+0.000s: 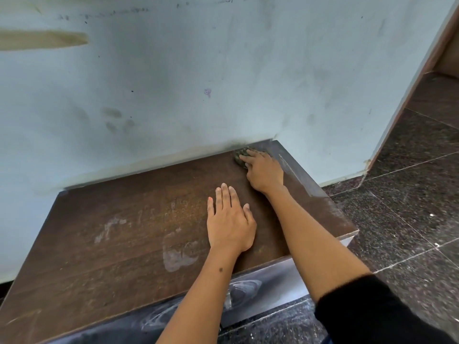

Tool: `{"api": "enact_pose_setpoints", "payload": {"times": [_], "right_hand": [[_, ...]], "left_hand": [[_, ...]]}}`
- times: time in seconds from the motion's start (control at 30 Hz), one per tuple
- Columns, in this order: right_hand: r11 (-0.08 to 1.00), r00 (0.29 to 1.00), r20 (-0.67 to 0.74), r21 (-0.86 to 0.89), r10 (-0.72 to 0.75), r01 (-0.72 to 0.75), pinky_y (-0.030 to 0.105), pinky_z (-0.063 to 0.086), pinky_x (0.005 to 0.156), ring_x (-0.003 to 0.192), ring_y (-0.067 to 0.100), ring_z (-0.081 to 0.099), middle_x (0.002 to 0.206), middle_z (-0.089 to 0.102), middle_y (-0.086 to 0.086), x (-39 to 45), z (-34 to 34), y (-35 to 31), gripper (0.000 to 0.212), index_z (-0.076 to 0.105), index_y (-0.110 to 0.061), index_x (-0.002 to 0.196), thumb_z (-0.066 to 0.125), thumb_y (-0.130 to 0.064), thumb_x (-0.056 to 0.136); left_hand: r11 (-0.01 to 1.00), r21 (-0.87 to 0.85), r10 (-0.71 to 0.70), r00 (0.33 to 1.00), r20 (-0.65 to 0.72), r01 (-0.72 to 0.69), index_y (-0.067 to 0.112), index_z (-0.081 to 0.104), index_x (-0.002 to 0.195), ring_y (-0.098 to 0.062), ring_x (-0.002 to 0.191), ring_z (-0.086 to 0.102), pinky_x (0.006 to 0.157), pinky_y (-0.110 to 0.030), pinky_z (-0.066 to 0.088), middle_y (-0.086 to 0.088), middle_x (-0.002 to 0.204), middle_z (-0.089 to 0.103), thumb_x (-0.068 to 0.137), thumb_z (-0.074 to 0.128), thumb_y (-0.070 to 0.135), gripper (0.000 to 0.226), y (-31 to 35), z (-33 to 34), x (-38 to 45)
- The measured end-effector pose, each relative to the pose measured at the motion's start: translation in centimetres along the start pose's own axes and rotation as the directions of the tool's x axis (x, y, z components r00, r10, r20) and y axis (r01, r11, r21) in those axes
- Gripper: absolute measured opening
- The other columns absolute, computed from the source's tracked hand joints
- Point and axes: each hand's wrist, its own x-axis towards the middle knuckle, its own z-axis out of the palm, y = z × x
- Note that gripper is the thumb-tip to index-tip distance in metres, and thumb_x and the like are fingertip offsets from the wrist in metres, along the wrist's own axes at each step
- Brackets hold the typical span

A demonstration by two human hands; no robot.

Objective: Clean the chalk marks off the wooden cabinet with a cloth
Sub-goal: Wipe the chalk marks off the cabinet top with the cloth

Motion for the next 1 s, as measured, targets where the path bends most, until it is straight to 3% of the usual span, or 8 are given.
{"api": "enact_pose_setpoints", "payload": {"times": [0.07, 0.2, 0.43, 0.57, 0.7, 0.8, 0.9, 1.0], "right_hand": [[1.0, 1.0, -0.03, -0.016, -0.002, 0.002, 0.037, 0.024, 0.112, 0.139, 0.016, 0.028, 0.149, 0.035, -0.013, -2.6, 0.1, -0.2, 0.04, 0.048, -0.036, 0.135, 0.038, -0.024, 0.099], [1.0, 0.999, -0.03, -0.017, -0.018, 0.017, 0.034, 0.022, 0.111, 0.139, 0.015, 0.027, 0.149, 0.035, -0.014, -4.3, -0.3, -0.2, 0.04, 0.048, -0.038, 0.135, 0.038, -0.024, 0.099], [0.997, 0.997, 0.006, 0.0, -0.074, 0.074, 0.04, 0.032, 0.108, 0.136, 0.015, 0.033, 0.147, 0.039, -0.013, 1.3, -0.3, 1.7, 0.038, 0.051, -0.036, 0.132, 0.038, -0.024, 0.099], [1.0, 1.0, -0.005, -0.002, 0.0, 0.0, 0.033, 0.034, 0.102, 0.132, 0.016, 0.037, 0.146, 0.04, -0.014, 4.3, -1.2, 4.2, 0.038, 0.052, -0.034, 0.132, 0.039, -0.023, 0.098], [0.986, 0.987, -0.018, 0.033, 0.163, -0.162, 0.035, 0.035, 0.102, 0.128, 0.022, 0.041, 0.143, 0.045, -0.006, 6.2, -1.3, 5.7, 0.042, 0.05, -0.038, 0.132, 0.04, -0.022, 0.095], [0.978, 0.979, -0.069, -0.06, 0.194, -0.198, 0.037, 0.035, 0.103, 0.126, 0.027, 0.041, 0.141, 0.046, 0.0, 5.3, -1.1, 4.3, 0.043, 0.05, -0.034, 0.133, 0.041, -0.018, 0.093], [0.991, 0.994, -0.107, -0.134, -0.008, -0.006, 0.034, 0.039, 0.099, 0.125, 0.023, 0.045, 0.14, 0.047, -0.006, 3.2, -0.5, 0.0, 0.042, 0.053, -0.031, 0.131, 0.044, -0.018, 0.092], [0.97, 0.973, 0.007, -0.069, -0.231, 0.231, 0.035, 0.035, 0.106, 0.132, 0.018, 0.039, 0.146, 0.042, -0.009, 2.1, 1.7, -5.0, 0.042, 0.051, -0.034, 0.134, 0.044, -0.02, 0.095]], "left_hand": [[1.0, 0.002, 0.002, 1.0, -0.006, -0.002, 0.006, 0.005, 0.151, -0.021, 0.147, -0.002, 0.12, -0.039, -0.001, -0.01, 0.16, 0.0, 0.099, 0.01, 0.038, 0.062, 0.1, 0.0, 0.0], [1.0, -0.012, 0.014, 1.0, -0.019, -0.014, 0.006, 0.008, 0.151, -0.022, 0.147, 0.0, 0.119, -0.039, -0.001, -0.01, 0.16, 0.002, 0.07, -0.018, 0.044, 0.093, 0.0, 0.1, -0.3], [1.0, 0.016, 0.027, 0.999, -0.024, -0.027, 0.008, 0.004, 0.152, -0.019, 0.147, -0.004, 0.119, -0.038, -0.003, -0.008, 0.16, -0.002, 0.068, -0.021, 0.044, 0.095, -0.3, 0.5, 0.0], [0.999, 0.015, 0.031, 0.999, -0.04, -0.031, 0.009, 0.002, 0.152, -0.02, 0.147, -0.005, 0.118, -0.038, -0.004, -0.008, 0.16, -0.003, 0.069, -0.022, 0.044, 0.093, -0.3, 0.5, 0.1], [1.0, 0.023, 0.016, 0.999, -0.033, -0.015, 0.01, -0.002, 0.152, -0.02, 0.147, -0.008, 0.118, -0.038, -0.005, -0.007, 0.16, -0.006, 0.069, -0.024, 0.044, 0.092, -0.2, 0.6, 0.2], [0.999, 0.03, 0.017, 1.0, -0.022, -0.016, 0.009, -0.002, 0.151, -0.021, 0.147, -0.007, 0.119, -0.039, -0.004, -0.008, 0.16, -0.006, 0.069, -0.024, 0.043, 0.092, 0.0, 0.5, 0.2], [1.0, 0.015, 0.016, 1.0, -0.023, -0.015, 0.008, 0.001, 0.151, -0.021, 0.147, -0.006, 0.119, -0.04, -0.003, -0.009, 0.16, -0.004, 0.07, -0.021, 0.042, 0.091, 0.0, 0.3, 0.0], [0.999, 0.04, 0.02, 1.0, 0.022, -0.021, 0.005, 0.0, 0.151, -0.024, 0.147, -0.007, 0.119, -0.04, -0.005, -0.012, 0.159, -0.004, 0.088, -0.004, 0.044, 0.074, -0.1, -0.1, 0.0]]}}
